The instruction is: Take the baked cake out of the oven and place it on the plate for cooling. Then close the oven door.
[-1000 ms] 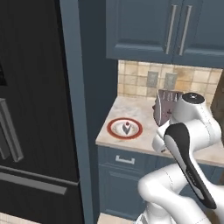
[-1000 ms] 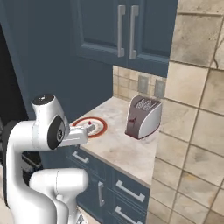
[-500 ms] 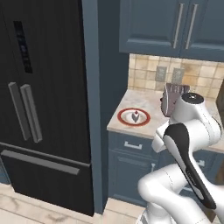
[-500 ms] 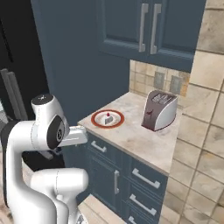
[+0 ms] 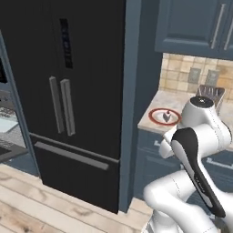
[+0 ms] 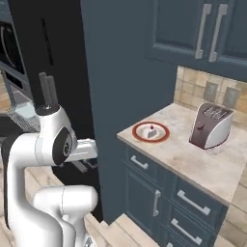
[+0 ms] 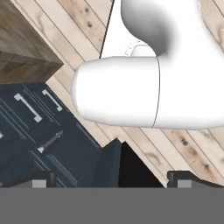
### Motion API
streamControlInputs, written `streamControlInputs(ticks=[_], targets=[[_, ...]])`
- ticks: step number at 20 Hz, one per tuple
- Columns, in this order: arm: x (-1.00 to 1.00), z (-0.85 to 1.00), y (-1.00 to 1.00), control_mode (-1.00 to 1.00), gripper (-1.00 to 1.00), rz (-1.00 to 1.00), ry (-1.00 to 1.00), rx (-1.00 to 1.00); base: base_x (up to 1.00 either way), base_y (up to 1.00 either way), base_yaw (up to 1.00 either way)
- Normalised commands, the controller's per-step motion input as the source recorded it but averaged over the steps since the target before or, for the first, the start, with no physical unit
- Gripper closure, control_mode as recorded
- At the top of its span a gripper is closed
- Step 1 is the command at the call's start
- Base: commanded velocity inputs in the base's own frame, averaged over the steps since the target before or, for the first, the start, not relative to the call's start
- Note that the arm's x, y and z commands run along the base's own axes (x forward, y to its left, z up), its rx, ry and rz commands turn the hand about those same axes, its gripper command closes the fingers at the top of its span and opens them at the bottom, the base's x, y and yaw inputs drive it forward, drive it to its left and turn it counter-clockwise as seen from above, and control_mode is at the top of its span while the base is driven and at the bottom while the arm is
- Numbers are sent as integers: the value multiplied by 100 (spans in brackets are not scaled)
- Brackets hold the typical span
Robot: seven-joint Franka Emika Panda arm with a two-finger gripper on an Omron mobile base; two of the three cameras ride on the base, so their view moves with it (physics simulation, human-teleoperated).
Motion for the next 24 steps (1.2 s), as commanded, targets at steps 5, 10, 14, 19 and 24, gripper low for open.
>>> streamControlInputs(ticks=[5,10,14,19,24], targets=[[0,0,0,100,-100,0,0,0,0,69,33],[0,0,0,100,-100,0,0,0,1,49,27],[0,0,0,100,-100,0,0,0,9,46,20],[0,0,0,100,-100,0,0,0,17,53,18],[0,0,0,100,-100,0,0,0,16,57,18]])
